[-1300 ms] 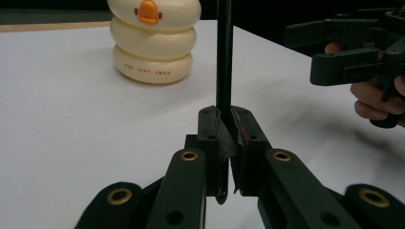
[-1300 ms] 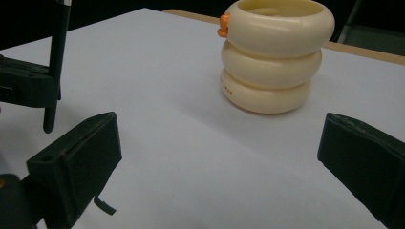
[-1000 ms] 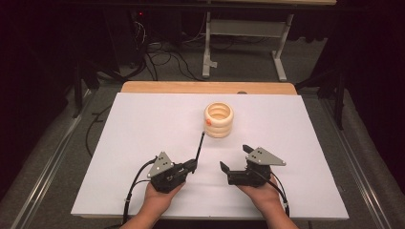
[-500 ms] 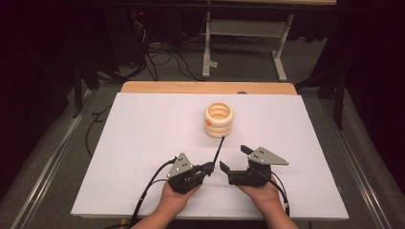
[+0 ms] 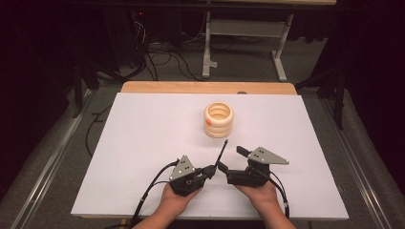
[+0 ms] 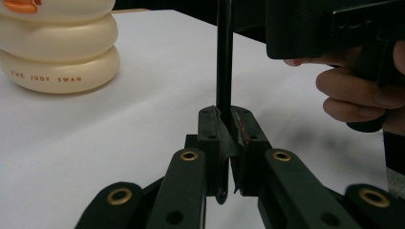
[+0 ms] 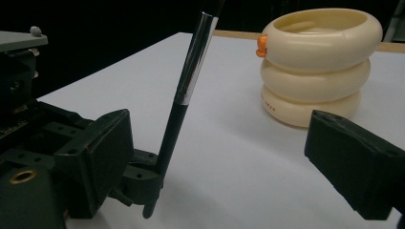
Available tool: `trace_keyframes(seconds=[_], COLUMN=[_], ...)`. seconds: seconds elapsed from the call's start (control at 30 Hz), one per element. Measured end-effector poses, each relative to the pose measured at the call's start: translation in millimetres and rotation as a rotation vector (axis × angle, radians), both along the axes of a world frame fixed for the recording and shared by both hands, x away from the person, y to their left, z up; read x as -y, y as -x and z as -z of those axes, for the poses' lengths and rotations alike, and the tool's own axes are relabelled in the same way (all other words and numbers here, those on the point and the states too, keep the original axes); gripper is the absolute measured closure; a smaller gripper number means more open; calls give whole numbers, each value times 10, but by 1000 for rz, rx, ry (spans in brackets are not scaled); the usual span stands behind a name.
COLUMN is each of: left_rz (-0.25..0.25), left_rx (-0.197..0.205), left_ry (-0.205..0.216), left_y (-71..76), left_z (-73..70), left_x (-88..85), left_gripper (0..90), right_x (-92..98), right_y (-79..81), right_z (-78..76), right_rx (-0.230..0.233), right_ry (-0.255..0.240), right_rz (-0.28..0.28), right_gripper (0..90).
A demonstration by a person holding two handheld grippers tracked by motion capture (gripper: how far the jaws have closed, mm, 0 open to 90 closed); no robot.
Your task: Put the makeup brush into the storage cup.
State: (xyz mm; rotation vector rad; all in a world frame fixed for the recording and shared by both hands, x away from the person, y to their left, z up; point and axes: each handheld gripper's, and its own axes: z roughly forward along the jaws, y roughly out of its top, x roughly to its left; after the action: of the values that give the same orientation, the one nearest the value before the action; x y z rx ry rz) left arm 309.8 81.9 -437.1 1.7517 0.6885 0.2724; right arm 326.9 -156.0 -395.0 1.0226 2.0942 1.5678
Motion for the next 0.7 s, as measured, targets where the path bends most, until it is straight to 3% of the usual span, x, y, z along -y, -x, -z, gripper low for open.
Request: trace_keyframes(seconds=[0.7], left_rz=[3], left_rx=[29], left_ry=[34], left_y=[15], left_z=[-30], left_x=[-31], left_gripper=[834], right_x=[-66], right_y=[20], right_z=[-36], right_rx=[6], right_ry=[-55], right_rz=[-47], right_gripper=[325])
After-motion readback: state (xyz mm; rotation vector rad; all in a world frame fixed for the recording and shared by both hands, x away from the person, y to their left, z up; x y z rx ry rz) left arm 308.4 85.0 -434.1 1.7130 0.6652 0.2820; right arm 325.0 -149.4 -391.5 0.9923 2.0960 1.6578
